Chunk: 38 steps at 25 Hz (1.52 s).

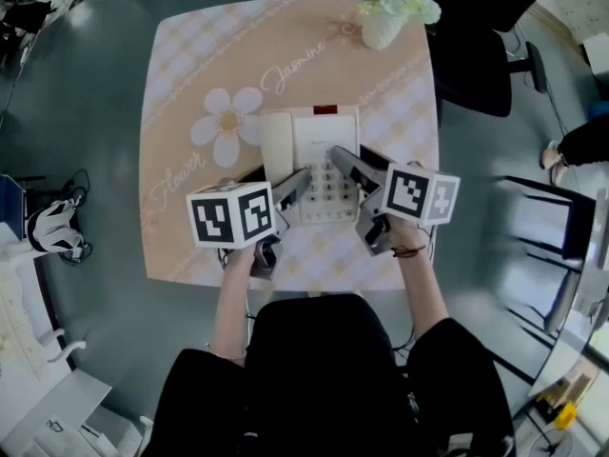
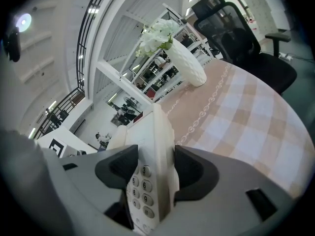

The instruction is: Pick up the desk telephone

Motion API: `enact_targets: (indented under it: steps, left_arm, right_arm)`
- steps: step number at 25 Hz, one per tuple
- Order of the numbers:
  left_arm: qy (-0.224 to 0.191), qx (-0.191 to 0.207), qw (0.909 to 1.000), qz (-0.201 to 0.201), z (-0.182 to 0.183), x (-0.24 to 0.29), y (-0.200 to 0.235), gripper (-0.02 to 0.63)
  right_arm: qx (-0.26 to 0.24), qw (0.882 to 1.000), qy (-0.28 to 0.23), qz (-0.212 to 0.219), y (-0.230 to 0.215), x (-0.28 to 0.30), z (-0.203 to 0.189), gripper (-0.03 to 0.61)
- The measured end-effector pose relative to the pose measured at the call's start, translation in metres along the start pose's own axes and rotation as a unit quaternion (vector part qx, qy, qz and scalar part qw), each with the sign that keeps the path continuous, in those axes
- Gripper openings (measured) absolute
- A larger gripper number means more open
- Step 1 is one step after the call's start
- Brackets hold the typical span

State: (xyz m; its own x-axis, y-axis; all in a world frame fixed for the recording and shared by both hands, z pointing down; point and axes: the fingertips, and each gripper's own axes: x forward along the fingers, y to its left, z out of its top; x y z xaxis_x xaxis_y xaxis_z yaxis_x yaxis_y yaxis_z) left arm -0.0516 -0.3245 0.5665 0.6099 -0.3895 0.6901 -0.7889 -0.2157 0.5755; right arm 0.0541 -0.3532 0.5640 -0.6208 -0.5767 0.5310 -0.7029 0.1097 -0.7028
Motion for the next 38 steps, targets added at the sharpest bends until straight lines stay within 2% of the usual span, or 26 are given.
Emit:
enact_targets:
  steps: [15, 38]
  left_arm:
    - [-0.039, 0.014, 0.9991, -0.001, 0.013, -0.054, -0.037, 0.327]
    - [-0.081, 0.040, 0.9959, 0.002, 0.005, -0.120, -0.080, 0.325]
  right_arm:
    - [-0.027, 0.999, -0.033, 0.015, 0.053, -0.042, 0.018, 0.221]
    - [-0.055, 0.996, -0.064, 0.039, 0.109, -0.101, 0.016, 0.219]
